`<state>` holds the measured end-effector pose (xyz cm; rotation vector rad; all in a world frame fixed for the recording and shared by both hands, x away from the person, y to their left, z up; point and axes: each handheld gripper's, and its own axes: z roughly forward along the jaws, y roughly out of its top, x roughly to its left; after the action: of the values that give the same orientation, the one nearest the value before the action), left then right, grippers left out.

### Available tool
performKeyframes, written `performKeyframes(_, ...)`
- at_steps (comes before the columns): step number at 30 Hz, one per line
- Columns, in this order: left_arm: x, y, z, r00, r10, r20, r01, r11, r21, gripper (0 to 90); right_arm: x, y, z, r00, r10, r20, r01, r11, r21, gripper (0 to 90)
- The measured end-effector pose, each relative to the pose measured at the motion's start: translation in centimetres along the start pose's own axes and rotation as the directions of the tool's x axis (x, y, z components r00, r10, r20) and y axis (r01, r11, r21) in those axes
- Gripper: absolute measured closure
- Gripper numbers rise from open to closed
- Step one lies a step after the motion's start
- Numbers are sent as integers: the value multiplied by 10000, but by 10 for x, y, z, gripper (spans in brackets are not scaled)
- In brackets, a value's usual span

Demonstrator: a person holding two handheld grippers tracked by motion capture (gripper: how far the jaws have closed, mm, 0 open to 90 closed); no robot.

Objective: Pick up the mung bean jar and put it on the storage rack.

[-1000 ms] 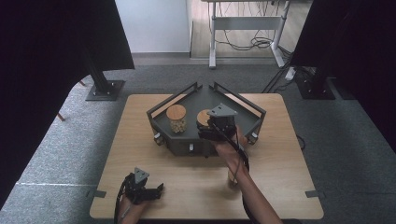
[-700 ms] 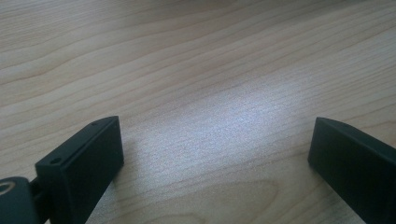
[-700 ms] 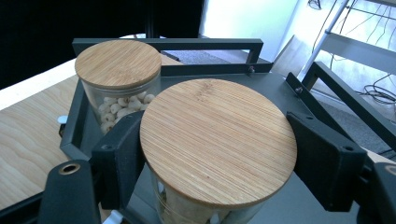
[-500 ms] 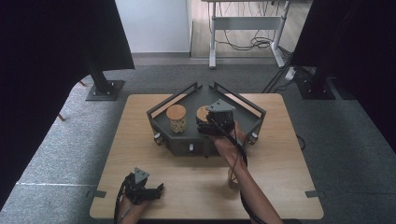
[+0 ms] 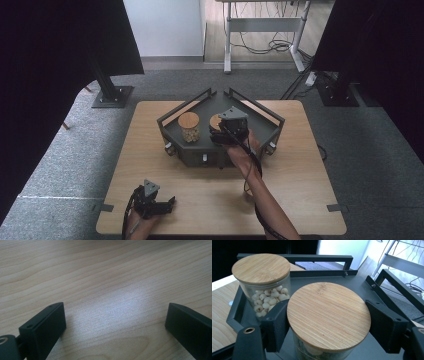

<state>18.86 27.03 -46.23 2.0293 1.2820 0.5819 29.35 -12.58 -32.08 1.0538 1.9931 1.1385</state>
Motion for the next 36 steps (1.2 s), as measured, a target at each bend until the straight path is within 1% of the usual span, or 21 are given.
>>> performKeyframes(9,0,0,0,10000,-2,0,2,10000,0,29,0,-2,7,10000,61,59,-62,10000,57,232)
performKeyframes(14,0,0,0,10000,-1,0,1,10000,1,29,-1,-2,11,10000,85,12,-86,9997,236,232)
performKeyframes(16,0,0,0,10000,2,2,-2,10000,1,29,-3,-3,12,9997,234,-33,-234,9995,218,232)
performKeyframes(18,0,0,0,10000,2,3,-2,10000,1,29,-4,-3,12,9996,263,-73,-261,9994,227,231)
performKeyframes(25,0,0,0,10000,13,13,-13,10000,7,28,-2,-2,12,9999,153,-20,-152,9995,283,224)
performKeyframes(27,0,0,0,10000,23,23,-23,10000,9,27,-1,-1,12,9999,117,51,-119,9994,339,187)
performKeyframes(28,0,0,0,10000,26,25,-26,10000,12,27,0,-1,12,9998,97,144,-102,9994,328,154)
performKeyframes(29,0,0,0,10000,25,26,-25,10000,9,27,2,-1,12,9996,126,266,-133,9995,292,124)
performKeyframes(32,0,0,0,10000,27,26,-27,10000,12,27,3,-3,11,9992,133,386,-136,9999,87,55)
performKeyframes(36,0,0,0,10000,31,26,-31,10000,14,27,-1,-3,12,9997,98,218,-103,9997,220,15)
